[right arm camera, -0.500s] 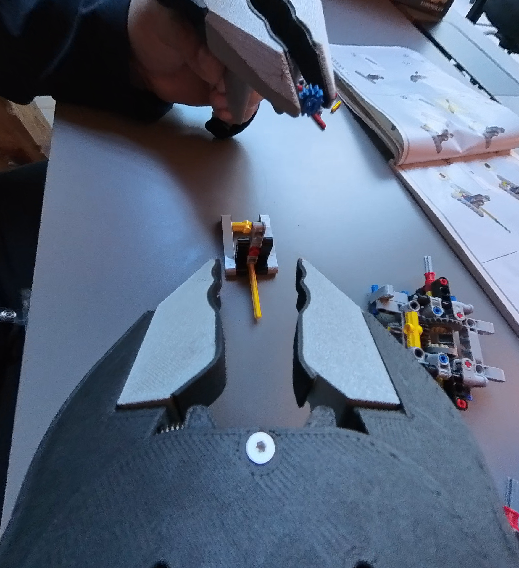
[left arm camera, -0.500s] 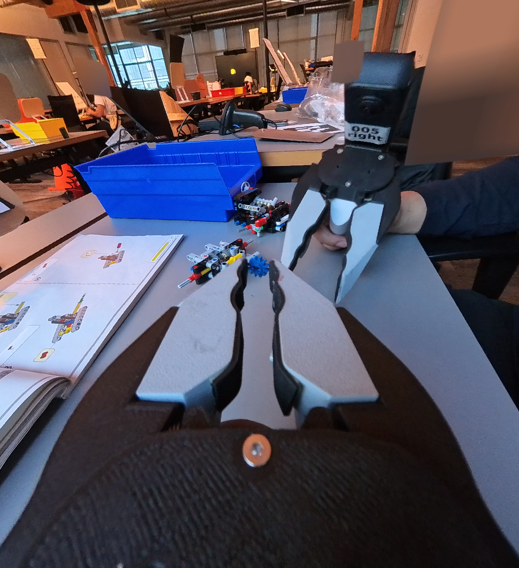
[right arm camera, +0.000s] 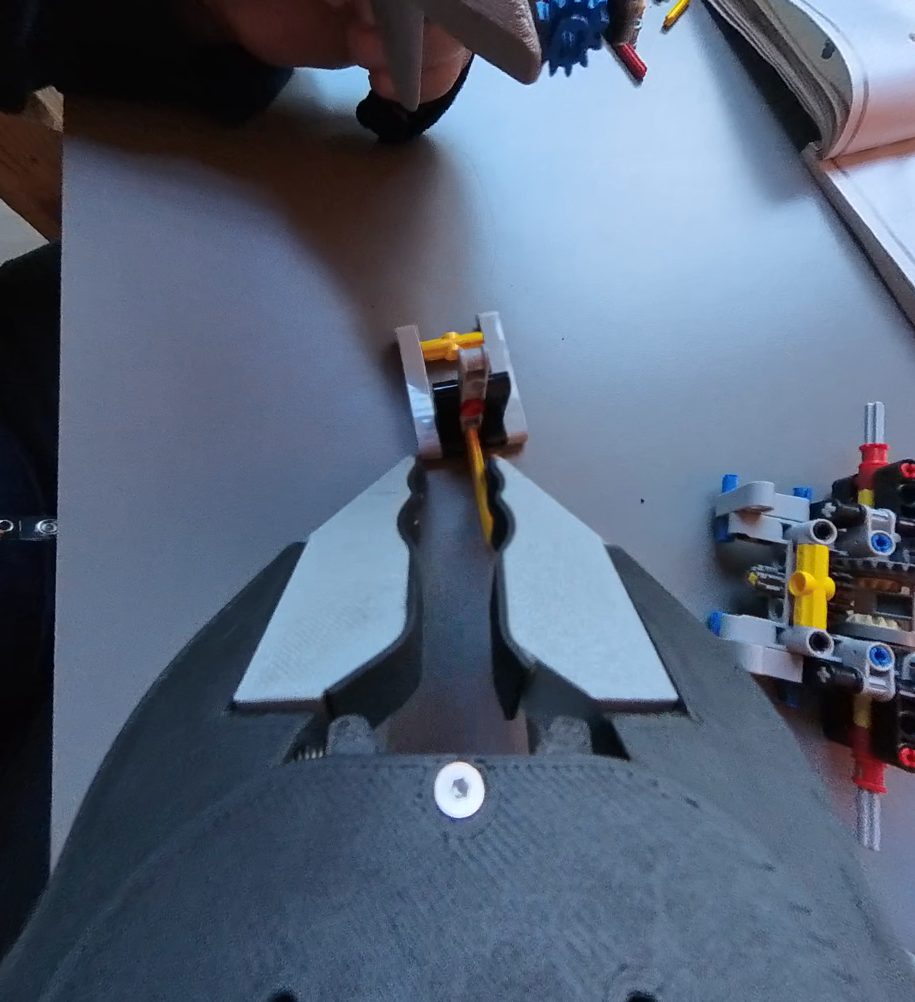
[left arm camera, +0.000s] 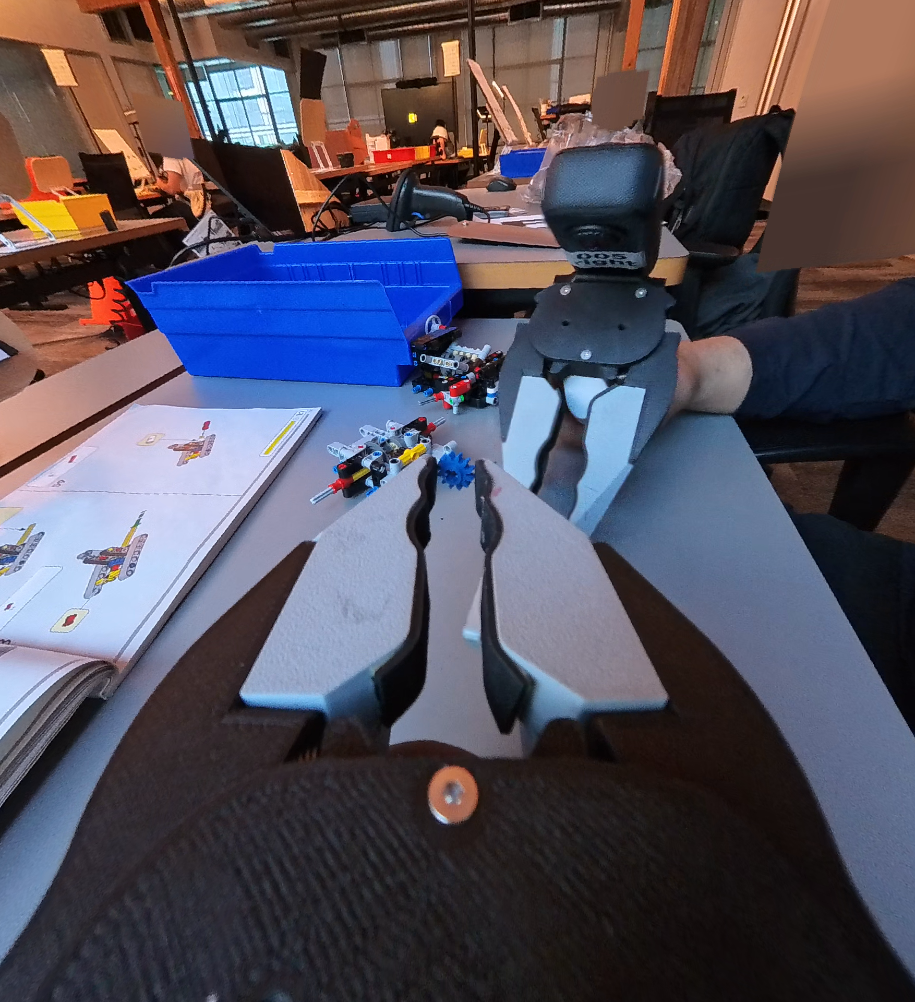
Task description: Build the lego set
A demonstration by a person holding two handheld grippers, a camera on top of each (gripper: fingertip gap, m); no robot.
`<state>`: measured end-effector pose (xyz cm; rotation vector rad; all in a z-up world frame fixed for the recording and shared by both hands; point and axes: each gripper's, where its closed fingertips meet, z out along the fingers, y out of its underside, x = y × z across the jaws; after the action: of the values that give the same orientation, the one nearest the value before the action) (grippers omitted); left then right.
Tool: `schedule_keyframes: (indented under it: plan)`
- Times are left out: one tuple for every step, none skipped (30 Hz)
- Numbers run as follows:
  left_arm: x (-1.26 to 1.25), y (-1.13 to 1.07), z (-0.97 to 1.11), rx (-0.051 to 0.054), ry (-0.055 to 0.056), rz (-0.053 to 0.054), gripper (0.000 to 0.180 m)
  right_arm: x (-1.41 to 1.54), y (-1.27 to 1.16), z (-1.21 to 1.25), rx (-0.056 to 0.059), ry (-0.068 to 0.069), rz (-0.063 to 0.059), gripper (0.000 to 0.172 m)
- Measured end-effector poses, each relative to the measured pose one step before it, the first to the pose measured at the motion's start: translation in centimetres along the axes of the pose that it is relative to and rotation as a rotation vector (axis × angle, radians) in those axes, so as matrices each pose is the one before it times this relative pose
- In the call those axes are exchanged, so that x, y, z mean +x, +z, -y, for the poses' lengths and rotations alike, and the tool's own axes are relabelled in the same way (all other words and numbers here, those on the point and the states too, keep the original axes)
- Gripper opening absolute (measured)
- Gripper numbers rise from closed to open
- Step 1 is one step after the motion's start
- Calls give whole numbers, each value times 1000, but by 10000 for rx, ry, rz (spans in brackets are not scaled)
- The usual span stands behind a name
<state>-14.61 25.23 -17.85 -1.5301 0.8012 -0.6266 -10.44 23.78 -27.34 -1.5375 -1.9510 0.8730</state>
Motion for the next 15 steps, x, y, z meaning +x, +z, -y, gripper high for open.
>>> schedule_keyframes:
  plan:
    - [-1,6,-13,-2,-5,-2,11,-40,-3,-31,-20,-85,-38,14]
    - [-9,8,-8,-6,-8,-1,11,-118,-4,-1,0,-138,-17,3]
    - [-9,7,-10,-8,-11,1,11,-9,1,44,28,-129,-100,3]
    - [-13,8,-5,-3,-15,-4,11,47,-18,17,14,-80,-108,3]
    - [-16,-2,1,2,-13,-2,11,4,-34,46,39,-46,-39,3]
    - [-10,-7,3,4,-9,-2,11,6,-85,96,77,-20,-26,2]
    - [5,-5,5,5,-6,-4,11,24,-113,130,119,-4,-20,2]
    - [0,-5,4,4,-4,-2,11,23,-119,136,118,19,-1,1]
    - [1,-7,0,1,0,-5,11,8,-122,135,116,30,12,1]
    - [9,5,7,-3,5,-5,11,42,-128,138,124,32,-1,1]
    - [22,4,-8,-8,11,-7,11,44,-117,152,125,29,-13,1]
    - [26,5,-21,-18,19,-10,11,26,-118,132,115,23,2,1]
    - [1,-8,-19,-14,14,2,11,31,-80,114,102,34,6,3]
    - [-24,-9,-2,0,-6,6,11,140,-59,98,83,91,-44,15]
    - [-49,-26,7,3,-20,11,11,190,-32,25,26,161,-33,21]
